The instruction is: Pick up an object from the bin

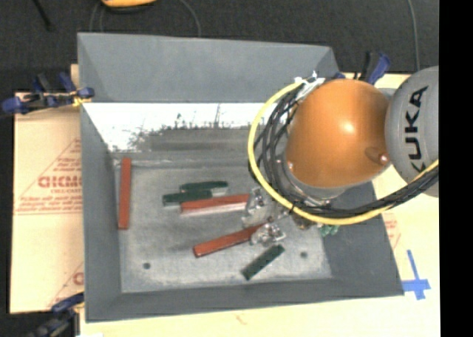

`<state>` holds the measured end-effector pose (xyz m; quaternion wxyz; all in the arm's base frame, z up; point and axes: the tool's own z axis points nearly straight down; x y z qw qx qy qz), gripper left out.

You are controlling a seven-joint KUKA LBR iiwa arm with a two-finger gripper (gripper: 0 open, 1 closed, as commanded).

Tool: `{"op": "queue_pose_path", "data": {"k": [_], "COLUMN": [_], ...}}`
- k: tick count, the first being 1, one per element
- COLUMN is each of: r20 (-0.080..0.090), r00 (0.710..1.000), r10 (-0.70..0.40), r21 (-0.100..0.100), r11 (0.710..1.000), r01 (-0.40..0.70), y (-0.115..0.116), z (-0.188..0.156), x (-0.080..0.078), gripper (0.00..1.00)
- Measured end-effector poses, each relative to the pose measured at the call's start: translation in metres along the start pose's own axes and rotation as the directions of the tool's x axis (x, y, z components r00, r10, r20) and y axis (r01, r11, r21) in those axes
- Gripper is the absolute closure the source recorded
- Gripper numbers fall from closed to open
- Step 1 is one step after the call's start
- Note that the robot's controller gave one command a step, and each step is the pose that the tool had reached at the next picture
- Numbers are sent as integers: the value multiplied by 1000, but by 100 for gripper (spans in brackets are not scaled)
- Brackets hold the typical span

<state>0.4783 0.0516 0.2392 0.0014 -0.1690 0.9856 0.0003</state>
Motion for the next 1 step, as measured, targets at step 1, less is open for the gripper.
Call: {"op": "queue_pose_path", "data": {"k": [1], "r20": [0], "r00": [1000], "r10": [1], "r21": [0], "r11": [1000], "r01": [-1], "y": [0], "z": [0], "x": [0], "gripper": [100]}}
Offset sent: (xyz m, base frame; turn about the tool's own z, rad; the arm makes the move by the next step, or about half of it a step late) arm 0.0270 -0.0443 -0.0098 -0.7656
